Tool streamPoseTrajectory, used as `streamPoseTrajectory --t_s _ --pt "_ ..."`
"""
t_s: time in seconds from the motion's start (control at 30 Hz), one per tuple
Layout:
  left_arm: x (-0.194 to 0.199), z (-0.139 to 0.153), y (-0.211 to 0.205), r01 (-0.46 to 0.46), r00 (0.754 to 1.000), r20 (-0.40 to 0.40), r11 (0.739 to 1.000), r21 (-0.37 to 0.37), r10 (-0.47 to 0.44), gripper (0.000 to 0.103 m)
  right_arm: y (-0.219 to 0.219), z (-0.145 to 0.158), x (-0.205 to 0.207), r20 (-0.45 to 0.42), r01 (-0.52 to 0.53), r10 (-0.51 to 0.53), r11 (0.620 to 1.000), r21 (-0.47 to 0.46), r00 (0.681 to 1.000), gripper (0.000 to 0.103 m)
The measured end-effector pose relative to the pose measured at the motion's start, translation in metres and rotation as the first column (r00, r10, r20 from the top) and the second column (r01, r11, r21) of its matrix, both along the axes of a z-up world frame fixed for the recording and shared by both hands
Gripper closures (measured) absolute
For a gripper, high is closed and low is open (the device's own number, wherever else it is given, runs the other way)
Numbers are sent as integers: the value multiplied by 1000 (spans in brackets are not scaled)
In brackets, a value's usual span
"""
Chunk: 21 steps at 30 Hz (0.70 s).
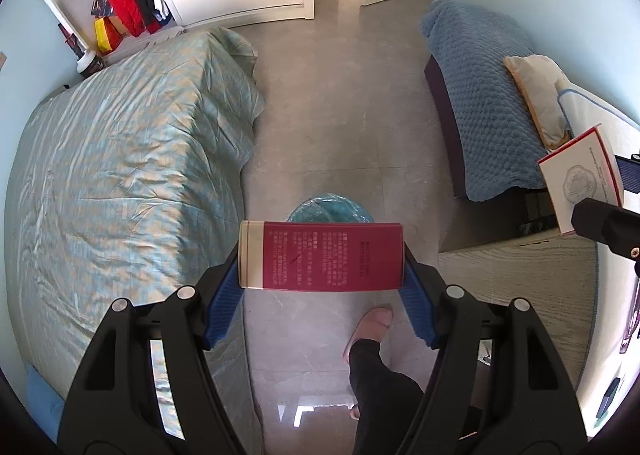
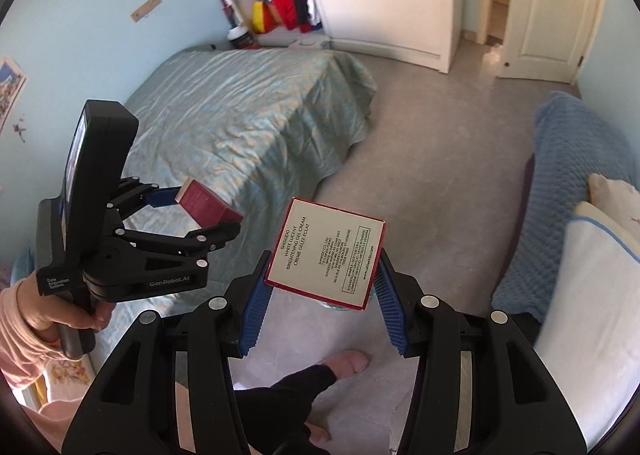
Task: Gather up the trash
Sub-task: 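Carry both held boxes over to the teal wastebasket on the floor, then open both tools to drop the boxes into the wastebasket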
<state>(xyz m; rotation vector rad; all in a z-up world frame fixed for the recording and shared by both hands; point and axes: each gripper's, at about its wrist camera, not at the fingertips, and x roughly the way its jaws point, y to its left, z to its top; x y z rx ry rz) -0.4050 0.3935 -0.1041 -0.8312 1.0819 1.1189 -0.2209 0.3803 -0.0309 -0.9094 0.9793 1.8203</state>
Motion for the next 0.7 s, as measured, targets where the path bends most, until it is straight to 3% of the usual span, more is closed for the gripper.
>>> streamPoseTrajectory --t_s 0.2,0.23,0.3,0.43,0.7 --pt "-2 -8 10 15 1000 -2 1000 -5 -15 34 16 -4 -13 -22 -38 38 999 -18 999 50" --pt "-2 -9 12 16 1000 -4 1000 0 -16 27 21 -5 -14 -36 -37 37 999 -22 999 50" --pt "-2 -13 17 22 999 -25 1000 9 -21 16 25 -4 -10 -62 -25 23 999 -24 998 24" --pt "-6 -18 21 30 999 -42 1000 -3 -30 10 33 -2 -7 -75 -20 18 999 -29 997 24" --pt "-9 -20 15 8 998 -69 1000 -28 -10 10 33 -5 4 -69 8 -10 999 -31 998 24"
